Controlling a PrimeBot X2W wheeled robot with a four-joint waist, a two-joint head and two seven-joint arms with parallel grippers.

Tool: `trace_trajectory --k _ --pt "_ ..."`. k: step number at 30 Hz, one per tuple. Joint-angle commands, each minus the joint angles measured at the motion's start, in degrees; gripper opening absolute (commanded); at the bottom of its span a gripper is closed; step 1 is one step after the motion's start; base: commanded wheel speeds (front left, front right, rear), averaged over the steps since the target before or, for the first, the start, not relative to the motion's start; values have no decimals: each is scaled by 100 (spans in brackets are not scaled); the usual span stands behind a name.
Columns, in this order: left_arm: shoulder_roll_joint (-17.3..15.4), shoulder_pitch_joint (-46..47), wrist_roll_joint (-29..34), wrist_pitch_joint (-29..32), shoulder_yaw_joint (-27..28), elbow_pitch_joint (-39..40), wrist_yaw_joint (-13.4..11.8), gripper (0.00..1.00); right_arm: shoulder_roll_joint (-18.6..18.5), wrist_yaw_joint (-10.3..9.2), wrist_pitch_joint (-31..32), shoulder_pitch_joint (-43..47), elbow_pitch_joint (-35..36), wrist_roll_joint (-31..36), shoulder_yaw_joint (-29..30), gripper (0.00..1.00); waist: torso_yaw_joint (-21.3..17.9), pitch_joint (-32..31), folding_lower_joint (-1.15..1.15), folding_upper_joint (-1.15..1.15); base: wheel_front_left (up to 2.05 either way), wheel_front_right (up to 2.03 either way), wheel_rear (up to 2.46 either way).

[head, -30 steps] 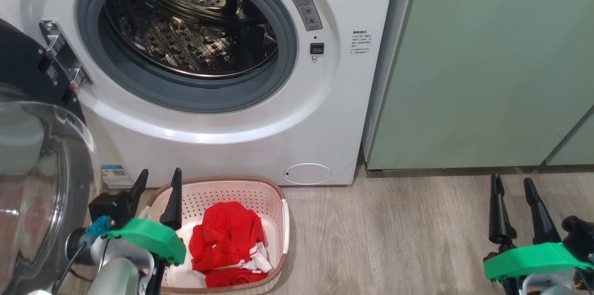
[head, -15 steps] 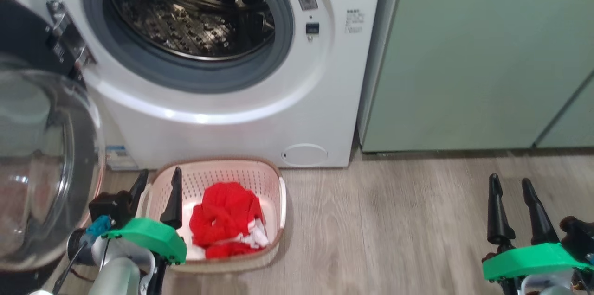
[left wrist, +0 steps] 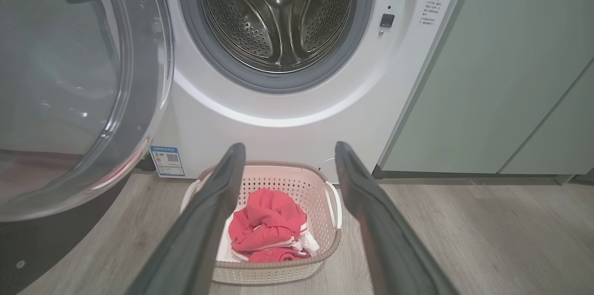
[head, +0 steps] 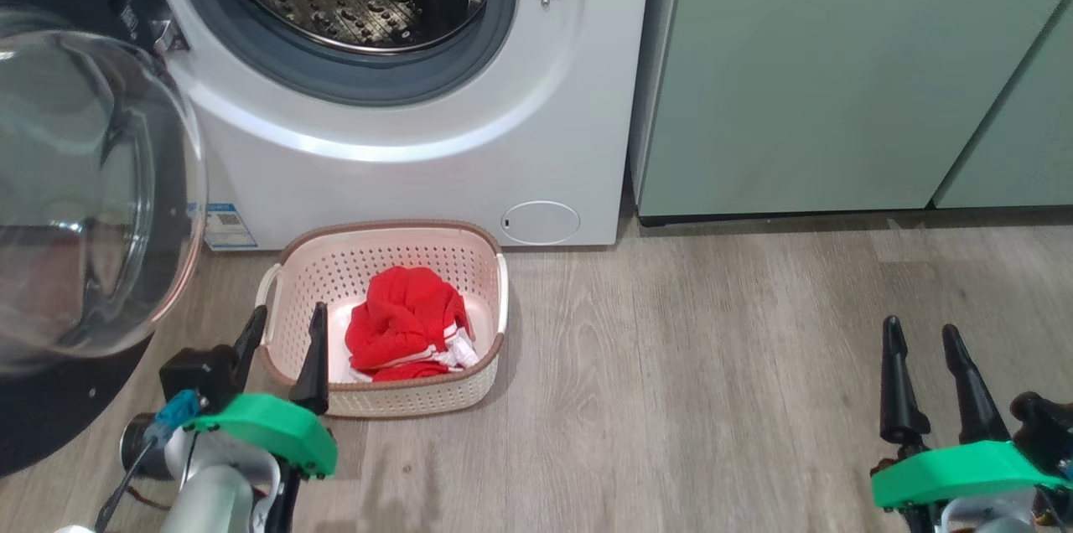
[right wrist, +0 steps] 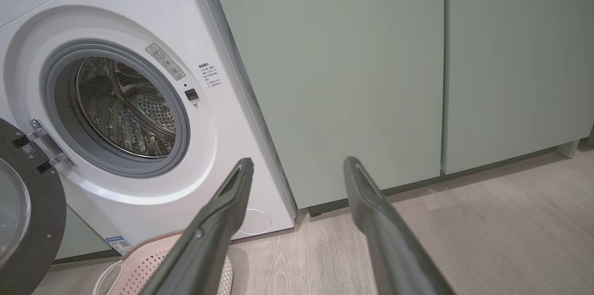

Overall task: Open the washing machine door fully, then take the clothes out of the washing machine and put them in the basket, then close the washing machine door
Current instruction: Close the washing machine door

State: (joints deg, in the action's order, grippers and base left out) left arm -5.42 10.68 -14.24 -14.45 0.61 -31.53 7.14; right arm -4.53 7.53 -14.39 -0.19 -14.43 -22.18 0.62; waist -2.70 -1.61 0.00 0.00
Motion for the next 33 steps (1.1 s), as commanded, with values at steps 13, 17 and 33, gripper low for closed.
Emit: trace_trajectory --k 13,17,33 --pt "-64 212 -17 -55 177 159 35 100 -56 -4 -61 -102 190 12 -92 100 84 -16 0 0 -16 16 0" --pt "-50 225 31 -55 147 146 35 100 -47 -4 -61 -89 196 3 -101 100 194 -24 0 0 0 0 0" --pt "30 326 100 -55 218 109 -4 100 37 -4 -61 -97 207 -21 -229 100 1861 -86 0 0 0 0 0"
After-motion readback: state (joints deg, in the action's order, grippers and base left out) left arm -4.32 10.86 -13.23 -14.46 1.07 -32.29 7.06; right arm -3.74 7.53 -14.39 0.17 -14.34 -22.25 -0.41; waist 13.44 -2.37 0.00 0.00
